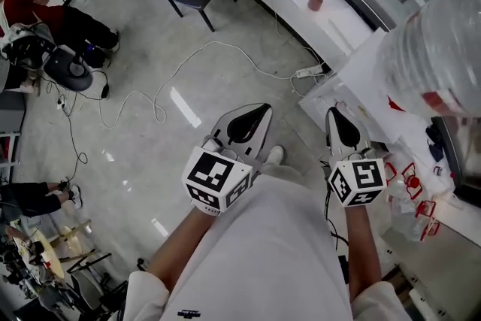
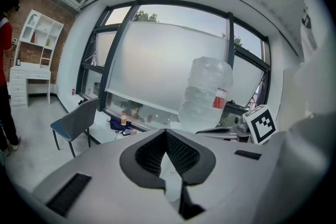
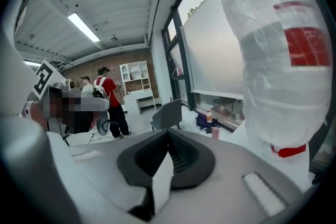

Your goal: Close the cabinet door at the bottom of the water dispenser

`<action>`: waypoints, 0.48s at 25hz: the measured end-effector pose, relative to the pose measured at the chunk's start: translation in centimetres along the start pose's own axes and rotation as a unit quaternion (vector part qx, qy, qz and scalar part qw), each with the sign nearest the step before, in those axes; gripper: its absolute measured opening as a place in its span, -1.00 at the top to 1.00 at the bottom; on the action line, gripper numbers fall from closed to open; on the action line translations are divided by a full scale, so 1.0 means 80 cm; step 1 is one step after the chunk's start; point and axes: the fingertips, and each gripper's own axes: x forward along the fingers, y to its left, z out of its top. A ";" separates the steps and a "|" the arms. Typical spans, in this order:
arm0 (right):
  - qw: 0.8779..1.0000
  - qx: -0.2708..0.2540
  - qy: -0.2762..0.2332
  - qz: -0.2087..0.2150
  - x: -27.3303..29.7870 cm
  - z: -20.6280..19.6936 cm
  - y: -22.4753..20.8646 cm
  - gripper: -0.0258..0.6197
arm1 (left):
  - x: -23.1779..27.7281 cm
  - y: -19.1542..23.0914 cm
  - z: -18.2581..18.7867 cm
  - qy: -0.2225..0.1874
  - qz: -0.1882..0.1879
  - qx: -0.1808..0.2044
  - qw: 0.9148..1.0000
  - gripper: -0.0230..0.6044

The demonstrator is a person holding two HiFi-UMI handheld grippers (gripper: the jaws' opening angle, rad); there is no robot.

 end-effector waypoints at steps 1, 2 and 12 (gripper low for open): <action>1.000 -0.004 -0.006 0.003 -0.005 0.008 0.005 0.89 | -0.004 -0.004 0.005 -0.005 -0.002 0.003 1.000 0.91; 1.000 -0.007 -0.012 0.007 -0.009 0.015 0.010 0.89 | -0.008 -0.008 0.011 -0.010 -0.004 0.006 1.000 0.91; 0.996 -0.055 -0.054 0.053 -0.052 0.070 0.056 0.89 | -0.027 -0.029 0.044 -0.039 -0.021 0.034 0.998 0.91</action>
